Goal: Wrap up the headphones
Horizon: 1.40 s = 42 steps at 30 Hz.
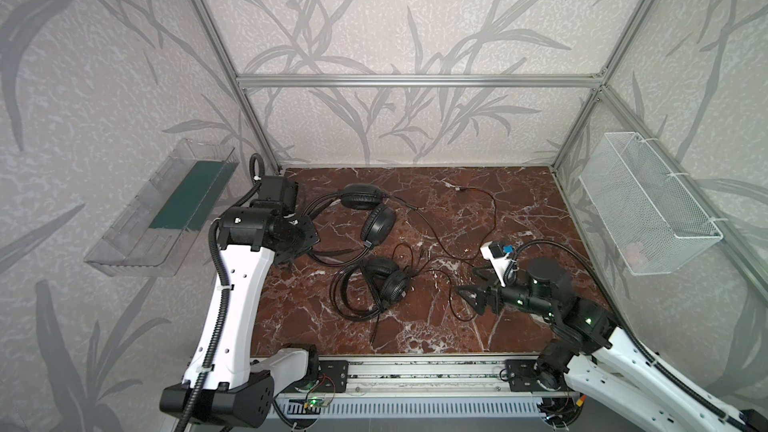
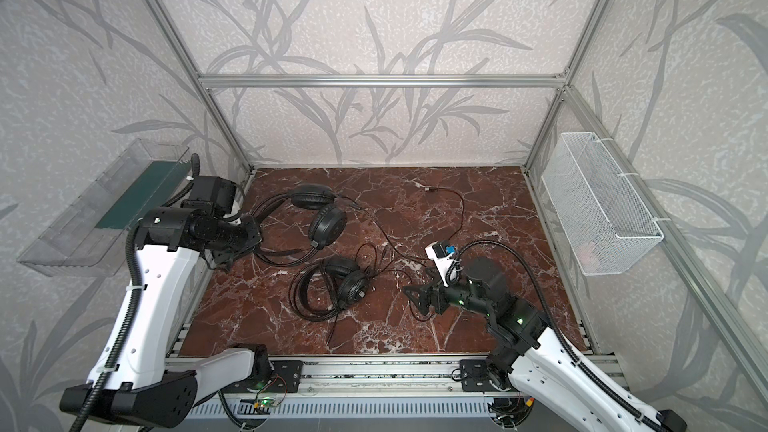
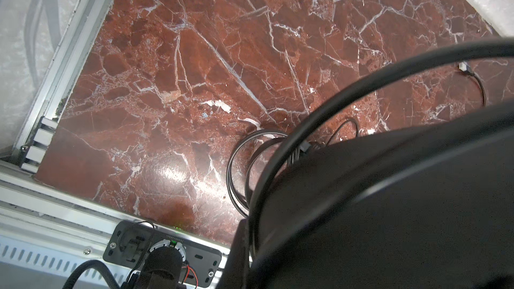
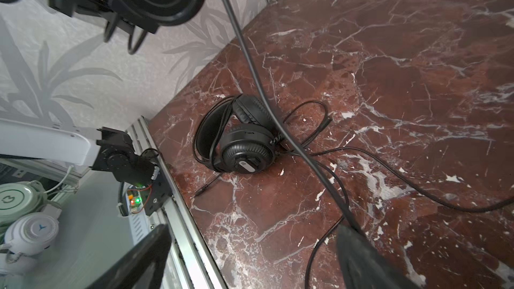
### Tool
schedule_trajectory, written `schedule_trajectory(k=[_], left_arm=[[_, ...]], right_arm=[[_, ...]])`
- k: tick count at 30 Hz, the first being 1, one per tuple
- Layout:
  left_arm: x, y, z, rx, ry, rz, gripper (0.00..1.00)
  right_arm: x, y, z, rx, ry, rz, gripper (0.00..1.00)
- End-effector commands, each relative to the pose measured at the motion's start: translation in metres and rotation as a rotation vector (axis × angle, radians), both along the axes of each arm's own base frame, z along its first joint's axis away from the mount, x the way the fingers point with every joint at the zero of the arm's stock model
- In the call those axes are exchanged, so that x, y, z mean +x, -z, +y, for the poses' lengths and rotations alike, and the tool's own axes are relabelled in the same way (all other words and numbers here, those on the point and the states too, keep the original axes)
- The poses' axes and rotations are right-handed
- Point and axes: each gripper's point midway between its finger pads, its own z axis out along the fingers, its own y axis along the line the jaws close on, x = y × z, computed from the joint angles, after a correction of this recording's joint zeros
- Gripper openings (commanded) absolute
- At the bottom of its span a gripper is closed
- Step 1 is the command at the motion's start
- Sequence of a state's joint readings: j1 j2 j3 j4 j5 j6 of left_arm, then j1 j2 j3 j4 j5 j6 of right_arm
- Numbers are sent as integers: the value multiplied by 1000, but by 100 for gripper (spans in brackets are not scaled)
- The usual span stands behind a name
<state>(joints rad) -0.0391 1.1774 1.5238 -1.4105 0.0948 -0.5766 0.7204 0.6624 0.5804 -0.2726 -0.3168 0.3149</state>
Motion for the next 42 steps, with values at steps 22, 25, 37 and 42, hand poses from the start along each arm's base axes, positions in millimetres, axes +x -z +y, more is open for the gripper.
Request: schedule_trajectory(k=[22, 25, 37, 42], left_arm=[[-6, -29, -16, 32, 125, -86, 0], [-7, -27, -22, 11, 147, -76, 0], [-6, -36, -34, -52, 176, -99, 0], [-4, -39, -37, -67, 183, -102, 0]], right_arm=[[17, -13, -27, -85, 149, -115, 74], [18, -13, -28, -74, 155, -125, 74], [16, 25, -43, -86, 250, -45, 50], [2, 24, -45, 0, 224, -39, 52]])
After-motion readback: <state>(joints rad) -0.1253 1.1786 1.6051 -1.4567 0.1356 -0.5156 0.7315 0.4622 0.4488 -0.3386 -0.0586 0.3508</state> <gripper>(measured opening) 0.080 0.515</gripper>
